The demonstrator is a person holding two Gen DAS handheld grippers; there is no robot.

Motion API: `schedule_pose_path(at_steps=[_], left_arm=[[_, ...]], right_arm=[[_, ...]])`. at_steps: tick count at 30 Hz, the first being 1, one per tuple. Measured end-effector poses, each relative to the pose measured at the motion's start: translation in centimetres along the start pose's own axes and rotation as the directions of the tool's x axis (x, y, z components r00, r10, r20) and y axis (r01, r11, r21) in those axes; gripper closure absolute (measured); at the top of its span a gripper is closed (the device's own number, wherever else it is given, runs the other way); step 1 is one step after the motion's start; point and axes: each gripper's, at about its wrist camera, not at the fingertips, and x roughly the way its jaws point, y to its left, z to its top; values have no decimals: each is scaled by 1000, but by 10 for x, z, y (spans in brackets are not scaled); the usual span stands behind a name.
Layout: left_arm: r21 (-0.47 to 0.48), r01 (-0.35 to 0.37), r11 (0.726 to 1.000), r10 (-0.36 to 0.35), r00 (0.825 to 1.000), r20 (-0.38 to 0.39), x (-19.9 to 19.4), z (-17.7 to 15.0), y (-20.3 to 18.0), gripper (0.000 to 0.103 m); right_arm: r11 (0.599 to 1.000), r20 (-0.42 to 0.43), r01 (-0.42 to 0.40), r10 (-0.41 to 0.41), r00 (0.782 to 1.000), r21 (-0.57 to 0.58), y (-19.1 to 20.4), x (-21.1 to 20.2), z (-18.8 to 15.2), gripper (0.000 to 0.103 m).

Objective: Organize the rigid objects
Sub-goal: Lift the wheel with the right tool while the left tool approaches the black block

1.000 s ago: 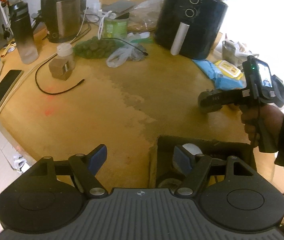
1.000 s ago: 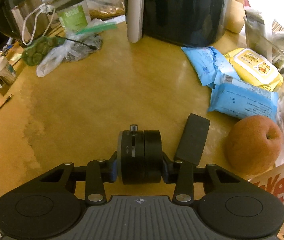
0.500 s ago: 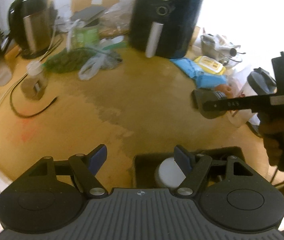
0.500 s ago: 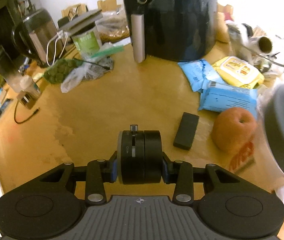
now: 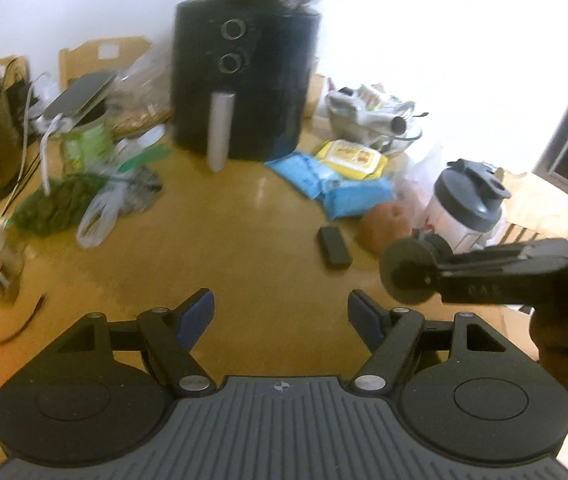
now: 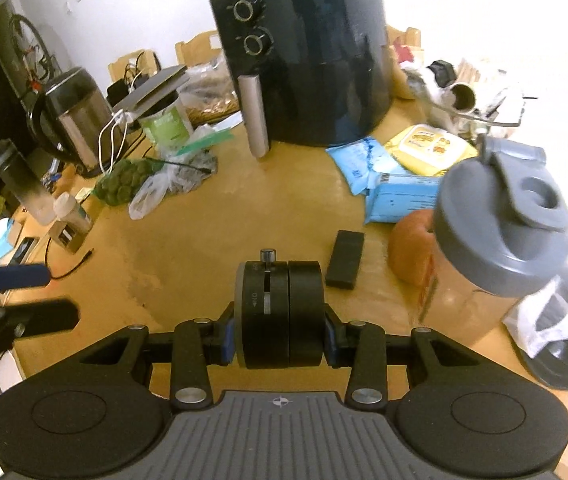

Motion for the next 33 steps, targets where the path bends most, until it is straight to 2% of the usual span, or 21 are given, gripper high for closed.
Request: schedule_pose_path(at_steps=[6, 33], left_arm=[[45, 13, 999, -13, 1000, 3, 12, 13, -5, 30], [159, -8, 987, 15, 999, -46, 72, 27, -32, 30]], right_arm=[[999, 24, 24, -25, 999, 36, -10, -19, -9, 60], [984, 15, 74, -78, 997, 164, -36, -58, -59, 60]])
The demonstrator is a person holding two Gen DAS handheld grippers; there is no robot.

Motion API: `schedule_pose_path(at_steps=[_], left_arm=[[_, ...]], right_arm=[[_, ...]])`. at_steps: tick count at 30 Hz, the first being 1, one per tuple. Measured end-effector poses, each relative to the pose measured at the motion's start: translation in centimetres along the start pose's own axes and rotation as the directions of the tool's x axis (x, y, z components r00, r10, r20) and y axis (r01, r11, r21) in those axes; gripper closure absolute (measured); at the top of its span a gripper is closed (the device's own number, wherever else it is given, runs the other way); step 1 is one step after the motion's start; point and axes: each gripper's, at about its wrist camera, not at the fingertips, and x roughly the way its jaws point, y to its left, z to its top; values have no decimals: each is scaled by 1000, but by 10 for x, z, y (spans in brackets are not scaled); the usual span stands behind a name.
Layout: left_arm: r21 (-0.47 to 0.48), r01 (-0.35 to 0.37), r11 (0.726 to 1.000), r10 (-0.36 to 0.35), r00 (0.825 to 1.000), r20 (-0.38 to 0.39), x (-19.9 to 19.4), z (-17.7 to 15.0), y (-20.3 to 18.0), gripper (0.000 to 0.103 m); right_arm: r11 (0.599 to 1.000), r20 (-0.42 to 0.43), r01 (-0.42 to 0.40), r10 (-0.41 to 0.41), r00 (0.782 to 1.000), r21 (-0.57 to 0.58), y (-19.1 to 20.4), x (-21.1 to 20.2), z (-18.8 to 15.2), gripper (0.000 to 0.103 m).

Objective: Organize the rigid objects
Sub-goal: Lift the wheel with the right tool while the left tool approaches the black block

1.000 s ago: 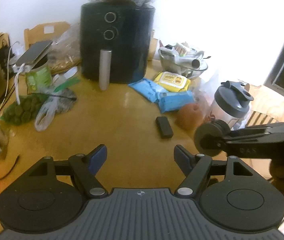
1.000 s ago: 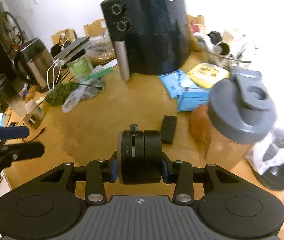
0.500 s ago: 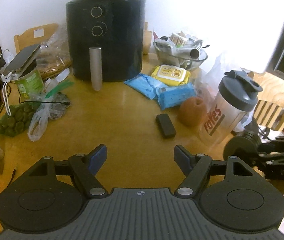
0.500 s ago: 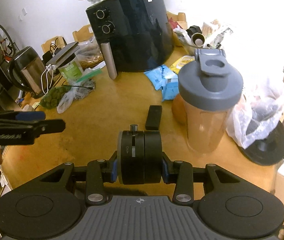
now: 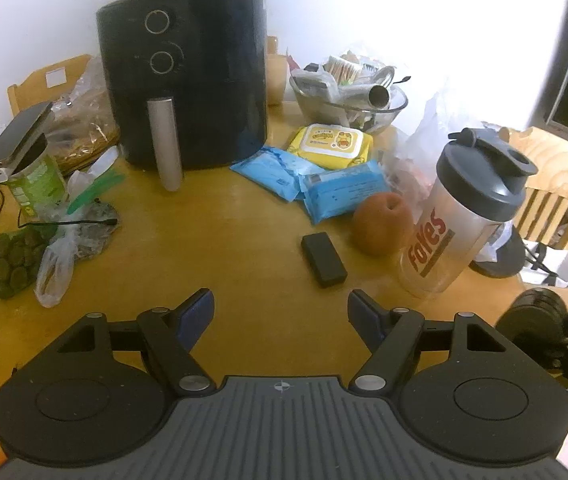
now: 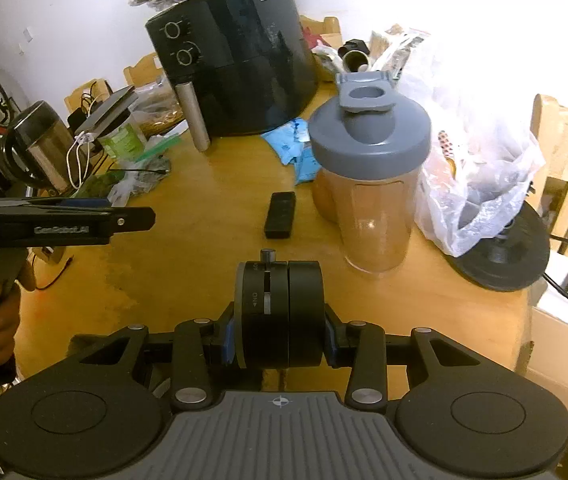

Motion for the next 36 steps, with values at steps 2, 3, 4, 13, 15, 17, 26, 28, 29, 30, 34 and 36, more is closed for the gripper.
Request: schedule_pose_path(at_steps=[2, 3, 4, 13, 15, 17, 26, 28, 29, 30, 34, 36], left_arm=[[5, 7, 1000, -7, 1000, -2, 6, 2, -3, 30], [11, 9, 1000, -9, 1000, -3, 9, 3, -4, 30], [19, 10, 1000, -10, 1000, -3, 12, 4, -6, 30], [9, -3, 1000, 3, 1000, -31, 49, 15, -21, 30], [17, -8, 1000, 8, 999, -39, 58, 16, -24, 30], [28, -5, 1000, 6, 999, -42, 68, 17, -28, 30], [76, -2, 997, 10, 994, -106, 126, 18, -48, 30], [83, -9, 997, 19, 992, -121, 140, 17, -51, 30], [87, -14, 996, 25, 991, -130, 146, 17, -52, 30], [88, -20, 996, 32, 989, -141, 153, 17, -53, 30], [104, -33, 994, 49, 986, -162, 171, 19, -53, 30], [103, -39, 994, 56, 983, -173, 177, 21, -51, 30]], right_arm=[[1000, 4, 9, -9, 1000, 7, -3, -3, 0, 60], [1000, 6, 13, -13, 1000, 10, -5, -4, 0, 60], [1000, 10, 19, -19, 1000, 13, -6, -5, 0, 60], [997, 3, 52, -52, 999, 59, -19, -11, -8, 60], [996, 0, 59, -59, 998, 68, -21, -12, -10, 60], [995, -3, 66, -66, 998, 79, -24, -13, -12, 60], [989, -8, 93, -92, 996, 114, -31, -23, -23, 60], [987, -11, 99, -99, 995, 127, -34, -25, -26, 60], [986, -12, 104, -103, 995, 133, -36, -27, -28, 60], [984, -13, 109, -108, 994, 138, -37, -28, -29, 60], [979, -14, 128, -127, 992, 159, -43, -35, -36, 60], [976, -11, 136, -136, 991, 171, -46, -38, -38, 60]])
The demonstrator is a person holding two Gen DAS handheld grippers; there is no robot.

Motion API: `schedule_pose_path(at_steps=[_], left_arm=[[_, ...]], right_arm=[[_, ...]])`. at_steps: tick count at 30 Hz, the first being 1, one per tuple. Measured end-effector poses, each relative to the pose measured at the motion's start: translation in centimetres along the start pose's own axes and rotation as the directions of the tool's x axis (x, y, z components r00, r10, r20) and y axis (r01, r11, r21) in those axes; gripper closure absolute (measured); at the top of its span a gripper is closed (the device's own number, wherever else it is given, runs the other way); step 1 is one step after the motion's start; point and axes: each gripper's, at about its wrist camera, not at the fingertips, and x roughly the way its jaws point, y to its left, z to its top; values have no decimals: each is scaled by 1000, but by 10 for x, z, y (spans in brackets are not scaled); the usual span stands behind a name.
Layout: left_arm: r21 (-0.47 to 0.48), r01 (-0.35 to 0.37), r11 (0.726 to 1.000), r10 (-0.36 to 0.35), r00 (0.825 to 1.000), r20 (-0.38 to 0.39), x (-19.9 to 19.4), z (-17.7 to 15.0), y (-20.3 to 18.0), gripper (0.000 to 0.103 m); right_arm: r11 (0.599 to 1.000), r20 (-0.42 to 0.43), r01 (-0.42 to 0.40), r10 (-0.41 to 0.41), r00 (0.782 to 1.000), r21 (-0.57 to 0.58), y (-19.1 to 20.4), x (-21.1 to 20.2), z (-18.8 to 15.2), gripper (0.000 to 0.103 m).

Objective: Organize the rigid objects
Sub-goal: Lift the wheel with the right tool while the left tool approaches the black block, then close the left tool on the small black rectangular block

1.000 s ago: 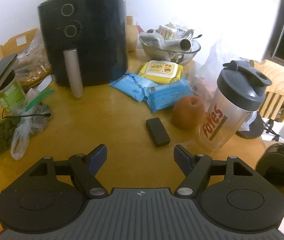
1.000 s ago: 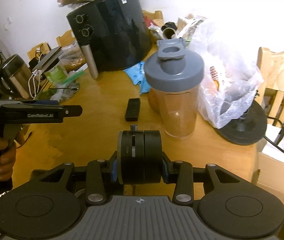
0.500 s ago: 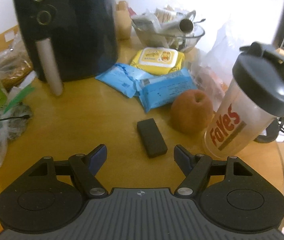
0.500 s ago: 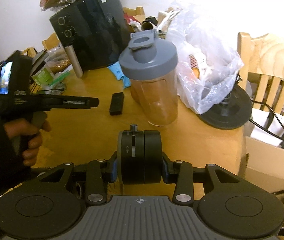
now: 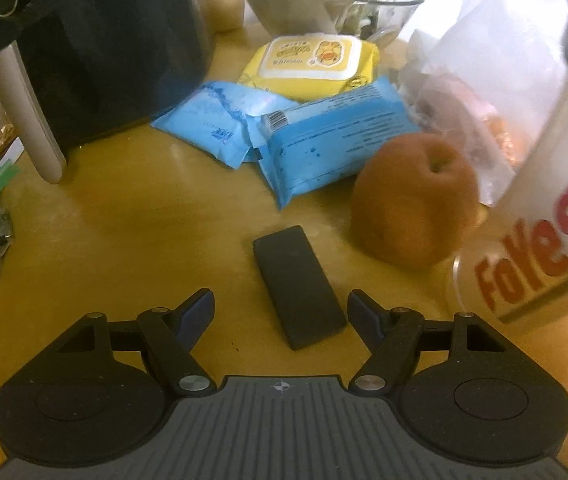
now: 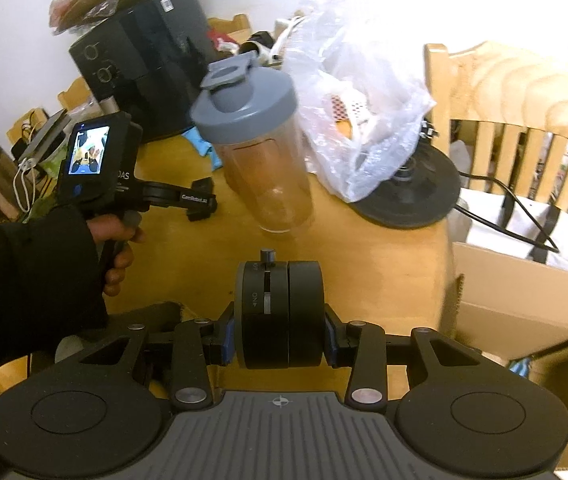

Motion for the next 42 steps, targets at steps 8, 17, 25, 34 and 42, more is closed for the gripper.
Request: schedule_pose_path(at_steps=[8, 17, 25, 34, 42], left_arm=[[-4, 38, 999, -38, 999, -19, -1, 2, 3, 71], [-48, 46, 998, -46, 999, -10, -26, -8, 22, 72], [-113, 37, 993, -32, 998, 48, -69, -15, 48, 72], [-172, 37, 984, -15, 991, 131, -129, -29, 72, 72], [-237, 50, 970, -5, 982, 189, -181, -54, 85, 72]], right_arm=[[1000, 5, 2, -2, 1000, 21, -10, -2, 0, 60], [998, -11, -59, 58, 998, -26, -2, 7, 8, 60], [990, -23, -113, 111, 994, -85, 12, 15, 18, 60], [972, -43, -177, 173, 984, -152, 34, 23, 23, 60], [955, -61, -222, 214, 975, -198, 55, 25, 26, 60]])
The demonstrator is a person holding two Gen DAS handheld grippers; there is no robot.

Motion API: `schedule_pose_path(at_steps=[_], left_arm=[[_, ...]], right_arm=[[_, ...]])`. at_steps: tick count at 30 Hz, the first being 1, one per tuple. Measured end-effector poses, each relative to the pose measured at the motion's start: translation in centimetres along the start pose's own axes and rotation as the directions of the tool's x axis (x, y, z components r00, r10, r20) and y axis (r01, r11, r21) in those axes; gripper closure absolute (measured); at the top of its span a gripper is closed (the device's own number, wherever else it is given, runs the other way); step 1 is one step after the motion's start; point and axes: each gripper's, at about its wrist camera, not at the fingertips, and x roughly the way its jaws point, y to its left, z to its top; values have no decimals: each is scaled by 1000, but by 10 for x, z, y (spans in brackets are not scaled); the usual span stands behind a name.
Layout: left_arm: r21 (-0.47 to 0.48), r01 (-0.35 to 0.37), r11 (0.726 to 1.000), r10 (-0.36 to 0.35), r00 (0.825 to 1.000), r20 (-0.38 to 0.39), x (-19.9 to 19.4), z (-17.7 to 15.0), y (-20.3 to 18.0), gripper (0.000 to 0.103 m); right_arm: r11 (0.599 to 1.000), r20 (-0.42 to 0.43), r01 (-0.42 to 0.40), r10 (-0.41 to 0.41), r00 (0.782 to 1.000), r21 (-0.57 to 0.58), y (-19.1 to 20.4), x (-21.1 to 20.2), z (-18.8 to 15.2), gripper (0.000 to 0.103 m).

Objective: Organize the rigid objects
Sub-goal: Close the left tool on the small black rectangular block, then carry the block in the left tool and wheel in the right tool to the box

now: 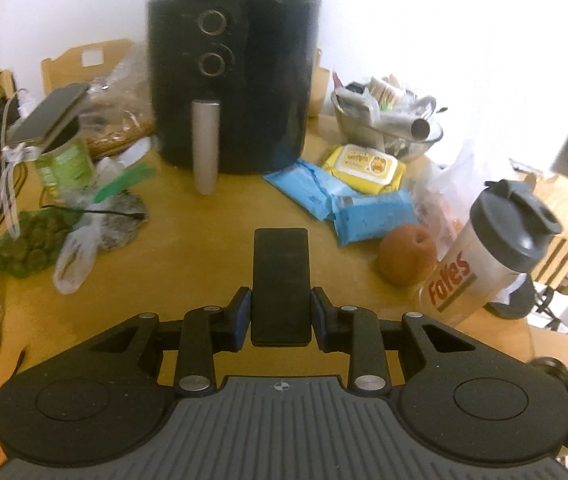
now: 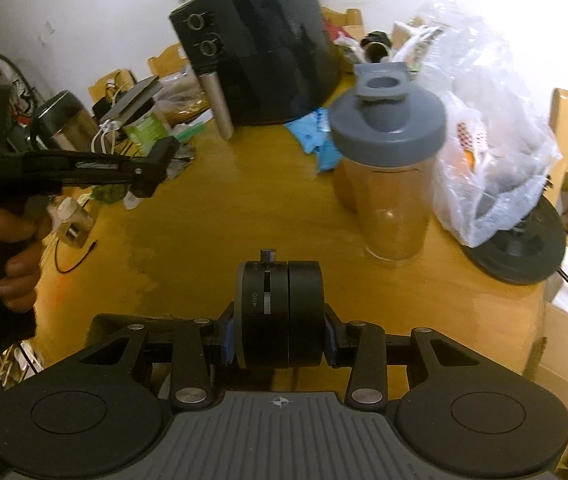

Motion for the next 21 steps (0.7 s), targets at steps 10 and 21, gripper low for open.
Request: schedule_pose_path(at_steps=[10, 21], left_arm=[[-58, 7, 998, -6, 1000, 23, -56, -31, 17, 72], [-79, 37, 996, -34, 999, 38, -83, -54, 22, 72]], right_arm=[[996, 2, -50, 50, 999, -70, 32, 8, 8, 60], [989, 14, -82, 84, 996, -125, 68, 16, 15, 60]])
